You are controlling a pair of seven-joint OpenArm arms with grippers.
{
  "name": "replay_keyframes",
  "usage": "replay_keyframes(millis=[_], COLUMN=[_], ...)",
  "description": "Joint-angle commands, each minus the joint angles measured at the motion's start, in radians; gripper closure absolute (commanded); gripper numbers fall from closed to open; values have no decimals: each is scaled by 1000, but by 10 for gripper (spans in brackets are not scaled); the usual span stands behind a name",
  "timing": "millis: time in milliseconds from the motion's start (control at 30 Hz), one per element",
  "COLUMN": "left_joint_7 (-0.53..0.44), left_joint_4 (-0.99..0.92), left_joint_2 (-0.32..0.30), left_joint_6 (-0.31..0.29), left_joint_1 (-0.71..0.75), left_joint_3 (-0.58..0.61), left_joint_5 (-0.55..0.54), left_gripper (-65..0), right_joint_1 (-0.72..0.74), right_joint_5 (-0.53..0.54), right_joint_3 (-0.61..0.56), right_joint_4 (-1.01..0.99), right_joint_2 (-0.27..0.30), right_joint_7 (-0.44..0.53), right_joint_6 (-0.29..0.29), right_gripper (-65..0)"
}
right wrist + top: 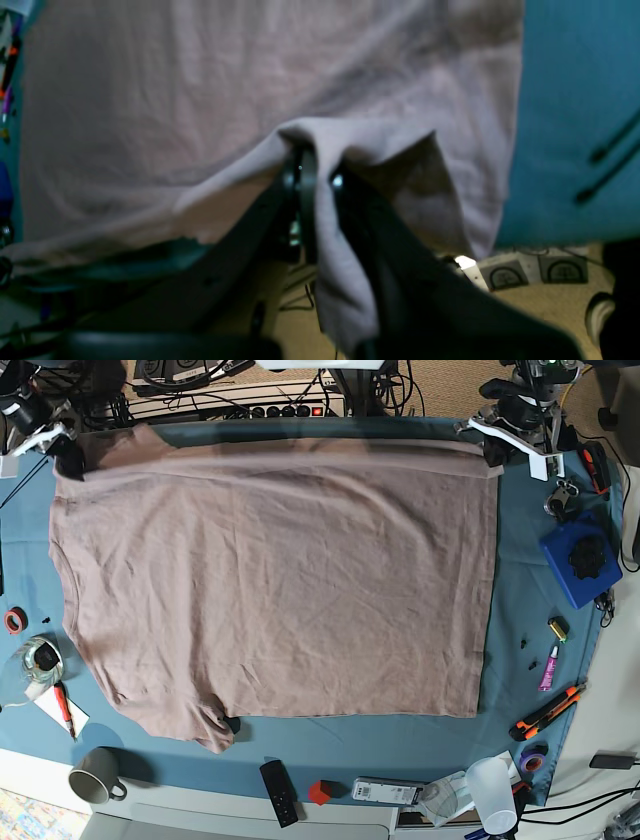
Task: Fold the T-shirt properly
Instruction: 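Lay the held shoulder edge down across the shirt body with both grippers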
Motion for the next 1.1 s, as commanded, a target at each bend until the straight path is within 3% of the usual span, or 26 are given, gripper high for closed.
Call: replay_keyframes(millis=[0,433,767,1067], left_joint_7=[-17,-91,-116,-121], left_joint_4=[19,28,13,-113], left_joint_2=[-6,-48,-127,-147], left_joint_6=[-3,-4,-26,-74], left_joint_1=[5,-37,-115,-226], left_joint_3=[-5,-5,-3,-2], left_joint_5=[-4,4,23,23], left_gripper=[0,0,0,0], right_joint_1=[4,98,169,278], right_joint_5=[8,-49,-251,-340], right_joint_3=[9,5,-175,-188], right_joint_4=[15,15,15,13], right_joint_2=[21,21,26,26], right_joint_7=[27,46,154,156], right_joint_6=[2,2,2,2], right_gripper=[0,0,0,0])
